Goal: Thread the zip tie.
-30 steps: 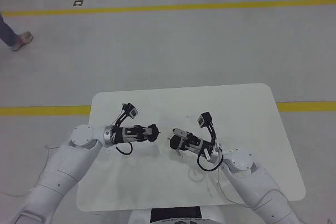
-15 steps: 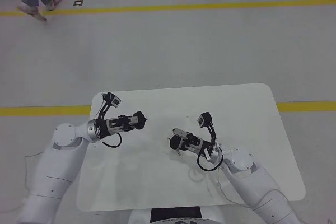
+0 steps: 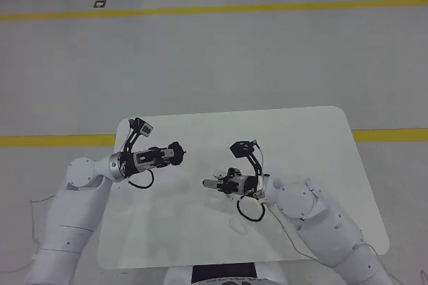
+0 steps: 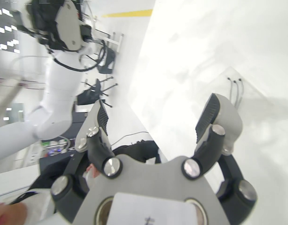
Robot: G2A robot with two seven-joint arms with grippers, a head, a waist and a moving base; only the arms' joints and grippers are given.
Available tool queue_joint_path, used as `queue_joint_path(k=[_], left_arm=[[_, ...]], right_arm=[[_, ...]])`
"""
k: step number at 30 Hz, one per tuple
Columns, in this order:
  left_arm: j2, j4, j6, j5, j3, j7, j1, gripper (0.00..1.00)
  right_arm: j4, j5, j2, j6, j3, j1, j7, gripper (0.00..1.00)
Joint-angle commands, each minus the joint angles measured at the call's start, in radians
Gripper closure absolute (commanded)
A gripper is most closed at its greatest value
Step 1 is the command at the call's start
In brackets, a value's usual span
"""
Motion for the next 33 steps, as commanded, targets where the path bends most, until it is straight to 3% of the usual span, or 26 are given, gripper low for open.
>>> queue_joint_path(k=[1,4,12,13,15,19,24,26,33], left_arm=[[0.0,0.0,0.0,0.0,0.0,0.0,0.0,1.0],[0.0,0.0,0.0,0.0,0.0,0.0,0.0,1.0],[0.0,0.0,0.0,0.0,0.0,0.0,0.0,1.0],[0.0,0.0,0.0,0.0,0.0,0.0,0.0,1.0],[0.0,0.0,0.0,0.0,0.0,0.0,0.0,1.0],[0.0,0.0,0.0,0.0,0.0,0.0,0.0,1.0],[0.0,0.0,0.0,0.0,0.0,0.0,0.0,1.0],[0.0,0.0,0.0,0.0,0.0,0.0,0.0,1.0],[0.0,0.0,0.0,0.0,0.0,0.0,0.0,1.0]], right_arm=[[-0.015,-0.087,0.0,0.032,-0.031,0.016,0.047,0.0],[-0.033,-0.202,0.0,0.045,-0.059,0.024,0.012,0.0],[-0.03,-0.229,0.001,0.045,-0.058,0.023,-0.009,0.0],[-0.033,-0.302,0.003,0.049,-0.076,0.031,0.015,0.0],[-0.047,-0.341,0.0,0.057,-0.103,0.053,0.068,0.0],[-0.03,-0.494,-0.014,0.106,-0.192,0.147,0.24,0.0],[0.038,-0.504,-0.057,0.16,-0.304,0.261,0.391,0.0],[0.054,-0.509,-0.07,0.174,-0.327,0.287,0.4,0.0],[0.054,-0.509,-0.07,0.174,-0.327,0.287,0.4,0.0]])
